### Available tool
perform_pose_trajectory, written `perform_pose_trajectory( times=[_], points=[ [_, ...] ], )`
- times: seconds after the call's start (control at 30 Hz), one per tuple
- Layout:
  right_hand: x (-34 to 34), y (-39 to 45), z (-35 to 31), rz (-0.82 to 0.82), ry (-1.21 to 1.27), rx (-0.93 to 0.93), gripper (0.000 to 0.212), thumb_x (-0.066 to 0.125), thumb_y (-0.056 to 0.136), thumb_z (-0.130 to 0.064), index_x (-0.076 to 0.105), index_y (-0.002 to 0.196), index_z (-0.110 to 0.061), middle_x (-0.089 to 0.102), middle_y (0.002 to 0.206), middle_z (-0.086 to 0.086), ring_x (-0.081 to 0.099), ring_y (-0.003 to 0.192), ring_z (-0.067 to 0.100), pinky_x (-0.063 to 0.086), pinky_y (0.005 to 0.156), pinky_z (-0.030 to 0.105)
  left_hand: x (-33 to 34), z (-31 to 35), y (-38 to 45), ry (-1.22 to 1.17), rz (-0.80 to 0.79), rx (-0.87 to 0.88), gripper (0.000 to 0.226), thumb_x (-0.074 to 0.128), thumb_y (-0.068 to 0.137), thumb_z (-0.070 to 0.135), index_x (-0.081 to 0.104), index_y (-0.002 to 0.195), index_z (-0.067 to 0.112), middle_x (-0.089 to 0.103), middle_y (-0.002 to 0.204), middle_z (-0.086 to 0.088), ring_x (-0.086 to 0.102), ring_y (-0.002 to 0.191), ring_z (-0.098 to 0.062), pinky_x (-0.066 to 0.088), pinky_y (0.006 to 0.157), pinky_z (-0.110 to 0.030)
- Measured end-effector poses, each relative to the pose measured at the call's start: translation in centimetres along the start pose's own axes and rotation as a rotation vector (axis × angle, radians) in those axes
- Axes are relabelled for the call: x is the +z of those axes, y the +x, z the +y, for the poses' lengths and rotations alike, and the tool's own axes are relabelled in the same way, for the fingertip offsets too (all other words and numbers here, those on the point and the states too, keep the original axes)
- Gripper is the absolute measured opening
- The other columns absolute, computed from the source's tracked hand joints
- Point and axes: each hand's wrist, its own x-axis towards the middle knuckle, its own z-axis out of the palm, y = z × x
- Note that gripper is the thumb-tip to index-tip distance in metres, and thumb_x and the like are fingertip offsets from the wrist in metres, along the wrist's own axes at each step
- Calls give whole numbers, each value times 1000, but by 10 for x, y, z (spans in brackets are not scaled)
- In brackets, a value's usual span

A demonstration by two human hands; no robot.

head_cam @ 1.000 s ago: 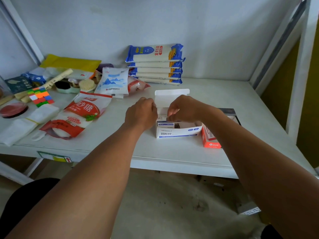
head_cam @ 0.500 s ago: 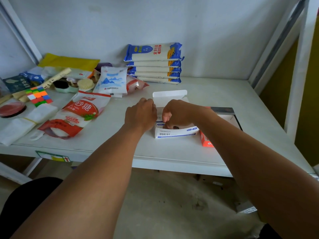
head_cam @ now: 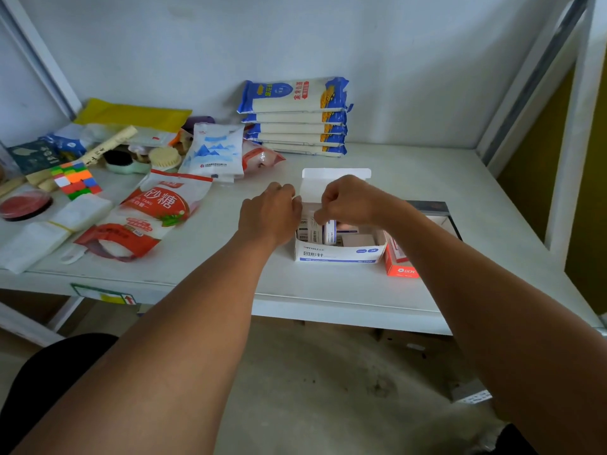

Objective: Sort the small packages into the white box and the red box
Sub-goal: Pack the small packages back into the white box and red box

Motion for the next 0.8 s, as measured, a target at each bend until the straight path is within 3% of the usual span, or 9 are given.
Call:
perform_pose_trajectory(
  times=[0.1,0.17,0.27,0.33,0.47,0.57,0.63,0.8],
  points=[
    [0,0,3,17,101,36,16,72,79,-22,63,70,-12,71,80,4,69,77,19,55,69,31,1,0,0,-24,0,-14,36,36,100,37,58,118,16,60,117,-8,63,99,-31,51,84,-45],
    [3,1,4,32,197,76,14,68,83,-22,67,83,-8,73,85,4,72,76,19,59,72,31,2,0,-1,-31,2,-18,35,36,100,37,59,117,16,60,116,-8,63,98,-32,51,83,-44],
    [8,2,6,30,346,133,20,62,88,-22,66,103,-10,72,93,6,70,71,12,56,55,20,2,-2,-1,-29,5,-11,35,36,100,37,60,116,16,60,115,-8,63,97,-32,50,83,-44],
    [9,0,8,-6,309,131,24,60,90,-23,63,113,-15,69,97,5,66,66,10,49,47,16,2,-3,-1,-26,1,-10,36,36,100,38,60,115,16,60,114,-7,63,96,-31,50,82,-43],
    [3,2,10,-71,10,48,49,71,83,-29,55,129,-22,58,125,5,62,85,20,52,74,29,2,-1,-1,-28,-14,-21,35,36,100,37,59,116,17,61,115,-6,63,97,-29,52,83,-42],
    [0,-1,7,-164,-133,39,49,78,76,-34,59,119,-20,58,120,2,66,87,23,56,81,34,2,0,-2,-31,-15,-18,35,34,100,38,59,114,17,61,114,-6,63,96,-29,53,81,-41],
    [1,-5,6,-246,-194,40,41,77,77,-30,62,113,-17,58,111,-2,67,92,27,57,76,32,2,1,-1,-22,-21,-18,34,34,100,38,58,111,17,61,111,-6,64,93,-29,54,80,-42],
    [1,-6,15,-230,49,94,32,79,76,-21,66,105,-16,61,105,-1,69,91,25,59,73,29,3,-2,0,-13,-26,-15,35,33,99,39,59,109,17,60,112,-5,63,93,-30,52,82,-45]
  ],
)
